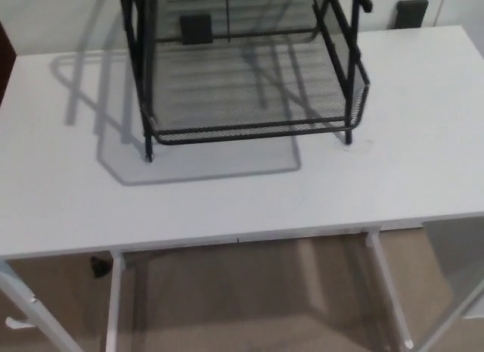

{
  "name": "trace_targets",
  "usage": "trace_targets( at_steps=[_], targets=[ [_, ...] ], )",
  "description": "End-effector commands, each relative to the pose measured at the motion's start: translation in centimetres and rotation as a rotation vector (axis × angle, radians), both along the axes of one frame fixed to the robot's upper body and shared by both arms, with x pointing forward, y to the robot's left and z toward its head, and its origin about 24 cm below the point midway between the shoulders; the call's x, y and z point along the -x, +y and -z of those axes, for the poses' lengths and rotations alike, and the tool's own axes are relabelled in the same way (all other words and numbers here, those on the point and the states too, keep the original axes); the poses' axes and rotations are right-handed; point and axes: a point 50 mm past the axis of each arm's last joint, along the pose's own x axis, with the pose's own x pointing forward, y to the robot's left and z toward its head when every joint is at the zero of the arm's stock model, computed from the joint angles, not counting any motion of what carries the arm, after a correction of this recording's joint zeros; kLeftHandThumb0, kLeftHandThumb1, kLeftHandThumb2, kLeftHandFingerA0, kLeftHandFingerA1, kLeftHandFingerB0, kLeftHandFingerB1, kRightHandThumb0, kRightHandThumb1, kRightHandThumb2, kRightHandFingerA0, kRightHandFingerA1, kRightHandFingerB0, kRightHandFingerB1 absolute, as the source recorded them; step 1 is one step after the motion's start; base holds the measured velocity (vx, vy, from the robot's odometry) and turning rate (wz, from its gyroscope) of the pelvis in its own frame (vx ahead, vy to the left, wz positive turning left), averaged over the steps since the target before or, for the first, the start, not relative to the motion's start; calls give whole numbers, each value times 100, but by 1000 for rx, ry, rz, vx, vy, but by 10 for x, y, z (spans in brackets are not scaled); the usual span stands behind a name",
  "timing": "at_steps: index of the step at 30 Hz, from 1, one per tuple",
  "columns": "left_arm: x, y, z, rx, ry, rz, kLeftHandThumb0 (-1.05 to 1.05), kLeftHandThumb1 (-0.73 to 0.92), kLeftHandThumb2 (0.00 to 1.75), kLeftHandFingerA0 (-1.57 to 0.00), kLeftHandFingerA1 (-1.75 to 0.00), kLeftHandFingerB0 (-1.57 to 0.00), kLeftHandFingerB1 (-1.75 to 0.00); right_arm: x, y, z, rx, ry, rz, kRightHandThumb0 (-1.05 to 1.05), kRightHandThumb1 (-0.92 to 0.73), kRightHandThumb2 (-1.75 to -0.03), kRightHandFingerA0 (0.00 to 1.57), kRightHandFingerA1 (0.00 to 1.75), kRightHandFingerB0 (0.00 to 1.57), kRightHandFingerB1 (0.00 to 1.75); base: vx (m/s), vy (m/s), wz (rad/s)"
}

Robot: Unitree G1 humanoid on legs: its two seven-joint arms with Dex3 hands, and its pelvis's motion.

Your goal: The robot walks towards a file tray kept in the middle of a desk and uses its right hand to grab a tray and pulls it out towards itself

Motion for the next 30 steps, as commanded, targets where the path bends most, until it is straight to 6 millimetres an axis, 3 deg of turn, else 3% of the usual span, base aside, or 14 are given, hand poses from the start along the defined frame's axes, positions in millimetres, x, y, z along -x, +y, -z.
trace_targets(
  at_steps=[1, 4, 5, 13, 15, 16, 22, 23, 24, 25, 26, 28, 29, 30],
  targets=[
    [1, 4, -1, -50, -26, 22, -27, 73, 61, -45, -47, -29, -37, 4, -1, 1, -13, 9, -1, -81, -63, -60, 63, 80, 34, 64, -9, 143, 3],
    [-1, 5, -1, -51, -40, 11, -27, 72, 61, -47, -49, -30, -37, 3, -1, 1, -12, 8, -1, -81, -64, -60, 64, 80, 34, 64, -30, 59, 6],
    [-4, 6, -2, -51, -40, 8, -23, 54, 98, -36, -61, -16, -51, 2, -1, 1, -9, 8, -4, -81, -64, -60, 65, 79, 35, 64, 44, -10, 14],
    [-8, 9, -6, -49, -62, -8, -31, 73, 61, -43, -50, -29, -37, 0, 0, 0, -14, -5, -4, -84, -64, -60, 66, 82, 34, 65, 9, -30, 5],
    [-10, 9, -7, -54, -65, -10, -25, 53, 98, -36, -62, -17, -51, -2, 1, 0, -12, -6, -7, -83, -64, -60, 65, 81, 35, 65, 0, 0, 0],
    [-10, 10, -7, -45, -67, -24, -27, 73, 61, -45, -50, -29, -37, -2, 1, 1, -13, -3, -6, -82, -64, -59, 66, 81, 34, 65, 0, 0, 0],
    [-8, 12, -7, -53, -73, -21, -25, 74, 61, -45, -48, -29, -37, -1, 2, 0, -19, -3, -7, -82, -63, -59, 66, 82, 34, 65, 0, 0, 0],
    [-9, 9, -15, -75, -85, 19, -23, 55, 99, -36, -62, -17, -51, 0, 1, 1, 1, -2, -9, -82, -64, -59, 64, 81, 35, 64, 0, 0, 0],
    [-9, 8, -16, -77, -86, 24, -23, 55, 99, -36, -62, -17, -51, 1, 1, 1, 3, -2, -9, -82, -64, -59, 64, 81, 35, 64, 0, 0, 0],
    [-8, 10, -12, -80, -72, 16, -28, 73, 61, -49, -48, -31, -37, 1, 1, 0, 13, -13, 0, -84, -66, -60, 56, 81, 30, 62, 0, 0, 0],
    [-9, 13, -7, -85, -53, 3, -28, 73, 61, -49, -48, -31, -37, 0, 0, -1, 26, -30, 12, -84, -66, -60, 56, 81, 30, 62, 0, 0, 0],
    [-7, 12, -10, -67, -67, 6, -29, 74, 61, -48, -53, -31, -38, -1, 2, -10, 34, -119, 55, -84, -53, -102, 50, 78, 25, 62, 0, 0, 0],
    [-8, 11, -11, -59, -74, 3, -29, 74, 61, -48, -53, -31, -38, -3, 3, -17, 33, -175, 81, -84, -53, -102, 50, 78, 25, 62, 0, 0, 0],
    [-10, 10, -10, -60, -81, 0, -26, 74, 61, -50, -58, -30, -38, -8, 3, -27, 33, -270, 102, -86, -75, -62, 45, 78, 27, 59, 0, 0, 0]
  ],
)
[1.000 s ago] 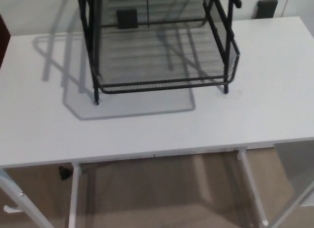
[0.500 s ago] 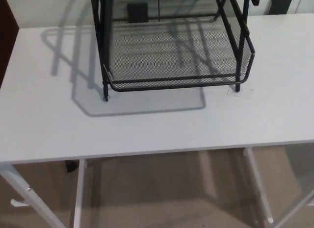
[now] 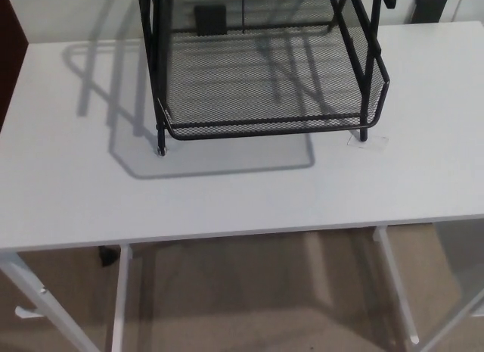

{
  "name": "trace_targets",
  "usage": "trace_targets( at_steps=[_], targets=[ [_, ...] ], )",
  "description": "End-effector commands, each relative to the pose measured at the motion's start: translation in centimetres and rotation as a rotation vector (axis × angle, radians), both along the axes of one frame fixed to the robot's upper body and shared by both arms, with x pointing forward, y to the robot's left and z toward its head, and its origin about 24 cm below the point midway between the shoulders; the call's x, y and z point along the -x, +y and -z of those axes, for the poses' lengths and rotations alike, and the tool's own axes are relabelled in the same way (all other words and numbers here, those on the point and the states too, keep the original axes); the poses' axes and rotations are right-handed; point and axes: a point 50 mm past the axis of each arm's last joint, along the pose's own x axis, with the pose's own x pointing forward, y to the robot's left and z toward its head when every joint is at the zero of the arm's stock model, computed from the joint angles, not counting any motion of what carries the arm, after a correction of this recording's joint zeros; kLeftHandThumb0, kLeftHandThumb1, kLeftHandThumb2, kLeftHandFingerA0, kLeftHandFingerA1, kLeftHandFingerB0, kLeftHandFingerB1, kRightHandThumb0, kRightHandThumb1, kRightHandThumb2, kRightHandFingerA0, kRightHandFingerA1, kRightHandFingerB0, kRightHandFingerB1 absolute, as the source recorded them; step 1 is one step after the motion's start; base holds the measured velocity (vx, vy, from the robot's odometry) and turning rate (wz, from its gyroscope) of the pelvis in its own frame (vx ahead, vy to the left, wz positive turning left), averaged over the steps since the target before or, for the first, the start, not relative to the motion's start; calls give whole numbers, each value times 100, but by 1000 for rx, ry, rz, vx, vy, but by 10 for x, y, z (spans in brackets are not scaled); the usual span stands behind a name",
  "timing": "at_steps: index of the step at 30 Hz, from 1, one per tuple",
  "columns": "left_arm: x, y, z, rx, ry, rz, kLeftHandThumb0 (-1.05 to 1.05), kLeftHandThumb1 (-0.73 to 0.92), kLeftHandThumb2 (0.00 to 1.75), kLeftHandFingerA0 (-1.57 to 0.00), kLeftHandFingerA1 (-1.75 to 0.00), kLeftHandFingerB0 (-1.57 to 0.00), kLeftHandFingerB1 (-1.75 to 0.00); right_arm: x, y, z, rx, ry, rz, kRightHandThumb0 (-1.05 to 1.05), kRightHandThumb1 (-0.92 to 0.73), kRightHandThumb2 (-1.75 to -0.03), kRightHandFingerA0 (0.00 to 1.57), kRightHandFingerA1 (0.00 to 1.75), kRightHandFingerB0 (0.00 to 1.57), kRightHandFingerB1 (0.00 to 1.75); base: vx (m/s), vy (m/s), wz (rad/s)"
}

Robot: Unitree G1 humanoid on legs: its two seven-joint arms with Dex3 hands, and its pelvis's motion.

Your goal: The robot walks towards a file tray kept in the middle of a desk and uses its right hand to grab a tray and pulls it out towards itself

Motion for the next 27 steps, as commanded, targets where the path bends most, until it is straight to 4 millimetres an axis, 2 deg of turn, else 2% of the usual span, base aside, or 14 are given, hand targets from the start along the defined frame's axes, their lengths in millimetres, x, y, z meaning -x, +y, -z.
trace_targets(
  at_steps=[1, 2, 4, 7, 8, 10, 11, 12, 14, 16, 20, 21, 24, 27],
  targets=[
    [-4, 1, -6, -11, -40, 10, -25, 74, 61, -48, -50, -31, -38, -15, 5, -40, 5, -361, 110, -83, -75, -63, 43, 71, 27, 53, 0, 0, 0],
    [-6, 3, -5, -10, -41, 12, -28, 73, 61, -52, -53, -31, -38, -22, 6, -57, -3, -465, 135, -87, -61, -100, 43, 67, 24, 55, 0, 0, 0],
    [-4, 2, -6, -6, -38, 15, -24, 74, 61, -47, -49, -30, -38, -31, 9, -88, 36, -607, 122, -80, -79, -63, 38, 59, 25, 44, 0, 0, 0],
    [4, 0, -6, -6, -11, 12, -23, 74, 61, -45, -47, -30, -37, -38, 6, -131, 117, -777, 96, -77, -81, -65, 33, 50, 22, 35, 0, 0, 0],
    [7, -1, -6, -15, -12, 28, -21, 54, 97, -36, -61, -19, -51, -51, 1, -170, 202, -949, 78, -74, -66, -97, 24, 52, 15, 44, 0, 0, 0],
    [10, -3, -7, -38, -8, 56, -27, 73, 61, -45, -49, -31, -38, -59, -1, -195, 276, -1040, 54, -74, -67, -96, 22, 50, 14, 44, 0, 0, 0],
    [11, -3, -7, -31, -4, 51, -24, 53, 97, -37, -62, -19, -52, -66, -2, -212, 334, -1099, 35, -72, -67, -95, 20, 49, 14, 44, 0, 0, 0],
    [12, -2, -6, -20, -3, 43, -29, 73, 61, -43, -49, -31, -38, -73, -2, -225, 361, -1138, 13, -73, -66, -94, 17, 48, 11, 44, 0, 0, 0],
    [12, -1, -4, -15, 0, 37, -24, 53, 97, -37, -62, -18, -52, -83, -1, -242, 393, -1200, -35, -68, -80, -63, 20, 38, 16, 33, 0, 0, 0],
    [13, 1, -2, -22, -2, 48, -27, 73, 61, -45, -52, -32, -39, -113, 6, -267, 499, -1276, -169, -72, -62, -95, 0, 38, 2, 39, 0, 0, 0],
    [13, 1, -1, -19, -2, 47, -30, 72, 61, -46, -52, -33, -39, -137, 17, -283, 625, -1284, -273, -71, -81, -65, 0, 20, 0, 22, 0, 0, 0],
    [12, 0, -1, -22, -1, 50, -28, 71, 61, -48, -54, -33, -39, -158, 28, -286, 586, -1237, -383, -92, -71, -101, 0, 18, 0, 23, 0, 0, 0],
    [9, 0, -2, -19, -6, 47, -27, 72, 61, -47, -53, -32, -39, -183, 47, -289, 668, -1230, -468, -81, -72, -75, 0, 9, 0, 19, 0, 0, 0],
    [7, 0, -2, -29, -15, 54, -28, 71, 61, -48, -53, -32, -39, -193, 54, -291, 695, -1218, -489, -103, -69, -104, 0, 15, 5, 18, 0, 0, 0]
  ],
)
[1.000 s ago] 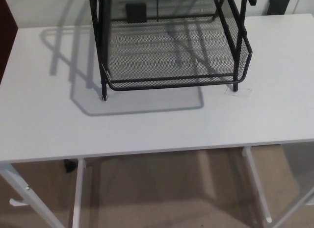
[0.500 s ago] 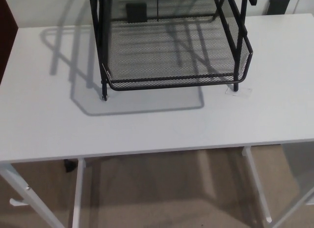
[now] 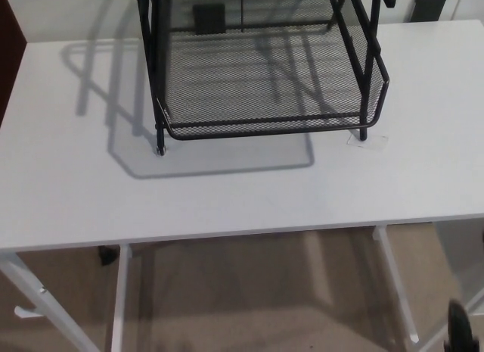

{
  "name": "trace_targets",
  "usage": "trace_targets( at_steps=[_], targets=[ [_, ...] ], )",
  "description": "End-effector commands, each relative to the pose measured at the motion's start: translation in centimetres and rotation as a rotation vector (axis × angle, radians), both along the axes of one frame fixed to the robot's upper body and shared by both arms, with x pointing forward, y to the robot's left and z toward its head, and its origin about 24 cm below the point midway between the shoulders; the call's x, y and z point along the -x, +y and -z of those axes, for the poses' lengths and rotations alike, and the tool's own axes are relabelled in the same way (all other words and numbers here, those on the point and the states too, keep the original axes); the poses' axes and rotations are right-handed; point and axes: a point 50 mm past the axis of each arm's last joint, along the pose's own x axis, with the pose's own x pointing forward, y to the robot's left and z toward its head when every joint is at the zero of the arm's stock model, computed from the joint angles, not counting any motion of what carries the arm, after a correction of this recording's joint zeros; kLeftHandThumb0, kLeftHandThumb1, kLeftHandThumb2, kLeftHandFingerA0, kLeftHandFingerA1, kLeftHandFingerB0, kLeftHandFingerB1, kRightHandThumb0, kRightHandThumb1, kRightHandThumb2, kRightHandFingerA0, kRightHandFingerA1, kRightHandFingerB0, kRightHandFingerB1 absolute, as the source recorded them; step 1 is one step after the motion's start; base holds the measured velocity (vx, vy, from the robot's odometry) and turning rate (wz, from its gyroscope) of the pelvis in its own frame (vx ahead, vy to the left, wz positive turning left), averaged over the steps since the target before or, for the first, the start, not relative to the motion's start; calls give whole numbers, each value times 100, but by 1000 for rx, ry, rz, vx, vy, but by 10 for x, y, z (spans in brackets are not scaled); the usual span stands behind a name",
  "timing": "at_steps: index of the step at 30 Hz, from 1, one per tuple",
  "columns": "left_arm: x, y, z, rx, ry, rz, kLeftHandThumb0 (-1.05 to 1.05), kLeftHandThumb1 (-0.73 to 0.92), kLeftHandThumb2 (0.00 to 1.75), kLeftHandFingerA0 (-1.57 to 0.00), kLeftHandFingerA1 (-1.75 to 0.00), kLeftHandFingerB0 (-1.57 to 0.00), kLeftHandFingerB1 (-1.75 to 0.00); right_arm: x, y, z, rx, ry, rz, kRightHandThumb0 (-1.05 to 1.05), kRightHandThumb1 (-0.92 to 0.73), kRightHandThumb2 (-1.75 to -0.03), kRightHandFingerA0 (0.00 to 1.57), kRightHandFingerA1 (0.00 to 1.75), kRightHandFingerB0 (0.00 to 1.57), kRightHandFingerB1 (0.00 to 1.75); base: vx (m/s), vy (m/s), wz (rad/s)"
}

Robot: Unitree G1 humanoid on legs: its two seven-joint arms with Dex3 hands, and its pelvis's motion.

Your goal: The robot walks towards a file tray kept in the middle of a desk and uses its right hand to grab a tray and pulls it out towards itself

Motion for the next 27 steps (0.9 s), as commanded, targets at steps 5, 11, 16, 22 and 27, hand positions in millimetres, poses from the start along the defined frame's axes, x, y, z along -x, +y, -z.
trace_targets(
  at_steps=[5, 11, 16, 22, 27],
  targets=[
    [-1, 2, -9, -45, -30, 75, -25, 73, 61, -47, -50, -32, -38, -87, 69, -132, 828, -345, -80, -105, -67, -109, 0, 22, 0, 21, 0, 0, 0],
    [-6, 0, -10, -42, -27, 76, -27, 73, 61, -47, -47, -32, -37, -122, 88, -133, 956, -284, -57, -105, -64, -107, 0, 19, 0, 17, 0, 0, 0],
    [-9, 0, -12, -44, -46, 96, -26, 73, 61, -47, -51, -32, -39, -143, 106, -129, 1095, -200, -30, -105, -62, -100, 0, 9, 0, 2, 0, 0, 0],
    [-11, 1, -12, -41, -56, 92, -25, 73, 61, -49, -50, -32, -38, -147, 131, -120, 1207, -121, -38, -89, -51, -87, 0, 1, 0, 0, 0, 0, 0],
    [-13, 0, -13, -37, -58, 95, -26, 73, 61, -50, -49, -32, -38, -153, 141, -114, 1271, -79, -2, -73, -43, -77, 0, 0, 4, 7, 0, 0, 0]
  ],
)
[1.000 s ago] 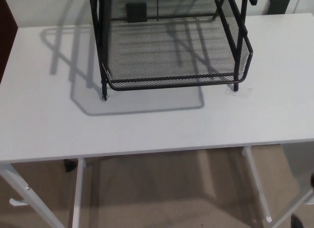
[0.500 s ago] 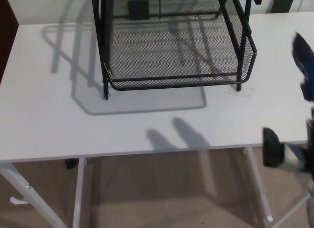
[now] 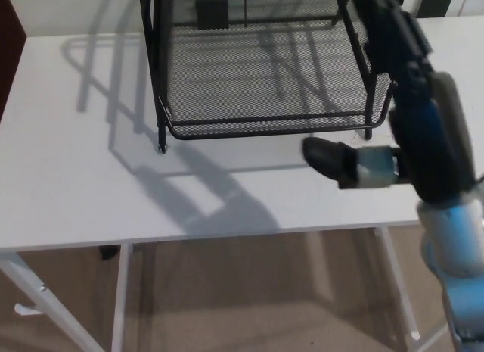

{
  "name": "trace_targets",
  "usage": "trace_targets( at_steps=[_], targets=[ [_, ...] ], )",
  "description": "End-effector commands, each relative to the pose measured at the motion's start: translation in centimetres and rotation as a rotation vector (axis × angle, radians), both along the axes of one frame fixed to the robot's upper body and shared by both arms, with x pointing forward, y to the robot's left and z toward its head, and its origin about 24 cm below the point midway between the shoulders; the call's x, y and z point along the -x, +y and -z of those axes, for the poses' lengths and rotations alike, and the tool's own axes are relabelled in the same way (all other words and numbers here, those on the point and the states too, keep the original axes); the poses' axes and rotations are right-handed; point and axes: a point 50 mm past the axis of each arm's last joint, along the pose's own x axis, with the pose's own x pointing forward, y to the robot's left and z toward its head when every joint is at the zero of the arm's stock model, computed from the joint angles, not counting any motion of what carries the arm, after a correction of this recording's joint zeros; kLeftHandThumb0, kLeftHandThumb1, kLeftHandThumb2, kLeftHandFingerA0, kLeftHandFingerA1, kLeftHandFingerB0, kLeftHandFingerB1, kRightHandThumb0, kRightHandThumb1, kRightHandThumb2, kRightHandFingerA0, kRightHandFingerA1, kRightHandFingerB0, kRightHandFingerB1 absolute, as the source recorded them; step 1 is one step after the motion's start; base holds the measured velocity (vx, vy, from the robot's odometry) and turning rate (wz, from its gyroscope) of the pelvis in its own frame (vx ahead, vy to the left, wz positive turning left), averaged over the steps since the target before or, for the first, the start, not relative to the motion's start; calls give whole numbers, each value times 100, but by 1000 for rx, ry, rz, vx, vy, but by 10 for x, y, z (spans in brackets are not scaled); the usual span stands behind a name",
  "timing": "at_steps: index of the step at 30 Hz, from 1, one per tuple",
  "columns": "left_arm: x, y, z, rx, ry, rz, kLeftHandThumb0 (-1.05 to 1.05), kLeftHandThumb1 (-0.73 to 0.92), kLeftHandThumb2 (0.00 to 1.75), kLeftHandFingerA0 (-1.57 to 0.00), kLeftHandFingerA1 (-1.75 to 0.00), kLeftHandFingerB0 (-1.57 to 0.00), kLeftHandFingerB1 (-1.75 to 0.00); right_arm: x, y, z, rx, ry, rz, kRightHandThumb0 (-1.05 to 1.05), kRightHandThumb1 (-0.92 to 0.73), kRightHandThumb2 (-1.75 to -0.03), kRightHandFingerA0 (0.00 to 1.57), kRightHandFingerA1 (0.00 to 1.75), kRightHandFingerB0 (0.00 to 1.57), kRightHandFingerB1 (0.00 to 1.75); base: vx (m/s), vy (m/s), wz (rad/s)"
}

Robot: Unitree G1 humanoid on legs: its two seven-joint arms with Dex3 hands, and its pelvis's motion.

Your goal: The robot walks towards a file tray kept in the middle of a desk and uses its right hand to grab a tray and pulls it out towards itself

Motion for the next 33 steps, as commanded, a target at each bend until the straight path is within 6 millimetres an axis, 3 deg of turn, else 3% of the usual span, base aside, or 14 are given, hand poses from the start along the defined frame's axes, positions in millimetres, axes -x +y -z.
trace_targets(
  at_steps=[1, 12, 13, 14, 15, 17, 18, 19, 20, 33],
  targets=[
    [-8, 4, -10, -40, -36, 73, -26, 73, 61, -50, -49, -32, -38, -49, 52, 6, 827, 90, 419, -68, -41, -75, 0, 0, 5, 9, 0, 0, 0],
    [-15, 5, -15, -60, -44, 106, -24, 70, 60, -47, -47, -33, -37, -57, 54, 25, 946, 158, 494, -59, -35, -67, 0, 0, 0, 6, 0, 0, 0],
    [-16, 4, -16, -60, -45, 106, -20, 50, 95, -37, -61, -20, -52, -58, 53, 27, 972, 167, 505, -59, -35, -67, 0, 0, 0, 5, 0, 0, 0],
    [-16, 4, -16, -56, -43, 105, -20, 50, 95, -37, -61, -20, -52, -58, 52, 29, 984, 173, 513, -59, -35, -67, 0, 0, 0, 5, 0, 0, 0],
    [-16, 3, -16, -51, -48, 101, -24, 69, 60, -45, -48, -32, -37, -59, 51, 30, 998, 189, 525, -61, -37, -69, 0, 0, 0, 4, 0, 0, 0],
    [-16, 3, -16, -56, -45, 102, -23, 68, 60, -45, -48, -33, -38, -60, 49, 31, 1010, 206, 553, -64, -39, -71, 0, 0, 0, 4, 0, 0, 0],
    [-16, 3, -16, -46, -49, 98, -19, 49, 94, -37, -62, -20, -52, -61, 48, 32, 1018, 204, 572, -66, -40, -73, 0, 0, 0, 4, 0, 0, 0],
    [-16, 3, -16, -44, -50, 97, -19, 49, 94, -37, -62, -20, -52, -62, 48, 32, 1020, 204, 577, -66, -40, -73, 0, 0, 0, 4, 0, 0, 0],
    [-16, 3, -15, -49, -46, 96, -22, 68, 60, -45, -48, -33, -38, -62, 47, 33, 1028, 203, 589, -70, -42, -74, 0, 0, 0, 4, 0, 0, 0],
    [-17, 4, -16, -54, -42, 110, -23, 65, 59, -47, -48, -33, -38, -66, 52, 24, 1081, 182, 703, -81, -50, -82, 0, 2, 0, 0, 0, 0, 0]
  ],
)
